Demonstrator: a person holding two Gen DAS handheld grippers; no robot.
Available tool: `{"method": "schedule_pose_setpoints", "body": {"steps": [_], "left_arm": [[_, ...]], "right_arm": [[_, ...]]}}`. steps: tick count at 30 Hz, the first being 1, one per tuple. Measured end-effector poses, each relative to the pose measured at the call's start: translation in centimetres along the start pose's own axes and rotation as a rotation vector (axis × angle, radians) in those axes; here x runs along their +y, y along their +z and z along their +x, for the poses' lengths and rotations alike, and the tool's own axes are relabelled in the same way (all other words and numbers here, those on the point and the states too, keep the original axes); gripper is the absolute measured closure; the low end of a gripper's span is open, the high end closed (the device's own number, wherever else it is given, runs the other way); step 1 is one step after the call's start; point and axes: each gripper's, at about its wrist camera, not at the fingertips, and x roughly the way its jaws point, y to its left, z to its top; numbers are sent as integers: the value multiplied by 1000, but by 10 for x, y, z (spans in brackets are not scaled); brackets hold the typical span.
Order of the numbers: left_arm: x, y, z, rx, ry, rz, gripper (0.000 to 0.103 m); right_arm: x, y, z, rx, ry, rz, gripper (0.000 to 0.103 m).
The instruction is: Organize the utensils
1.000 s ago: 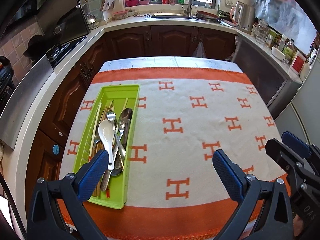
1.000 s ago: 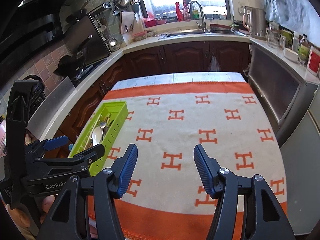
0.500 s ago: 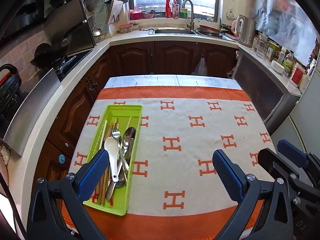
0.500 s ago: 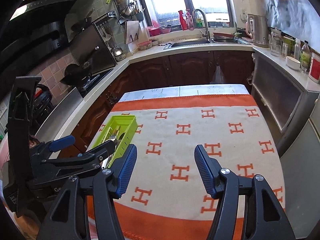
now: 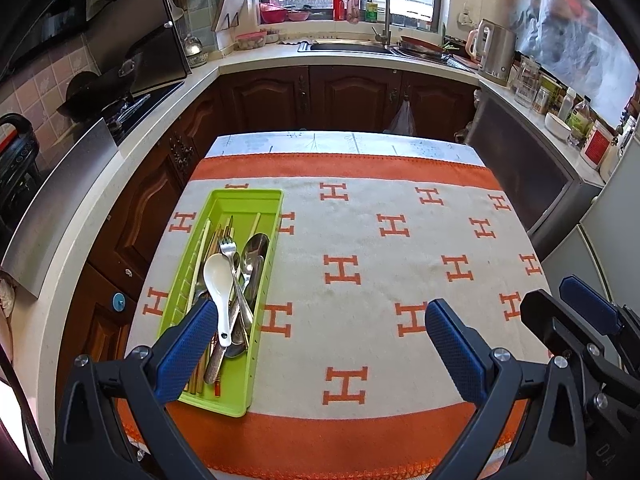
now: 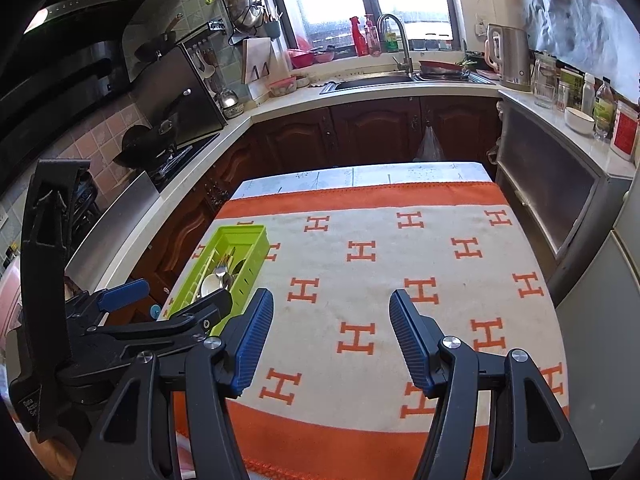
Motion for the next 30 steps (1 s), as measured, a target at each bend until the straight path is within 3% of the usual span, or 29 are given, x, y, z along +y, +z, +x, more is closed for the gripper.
{"method": "schedule_pose_setpoints", "body": {"steps": [30], "left_arm": [[4,-5,-3,0,10,-1,1]], "right_arm": [[2,-1,0,6,2,2,41]]}}
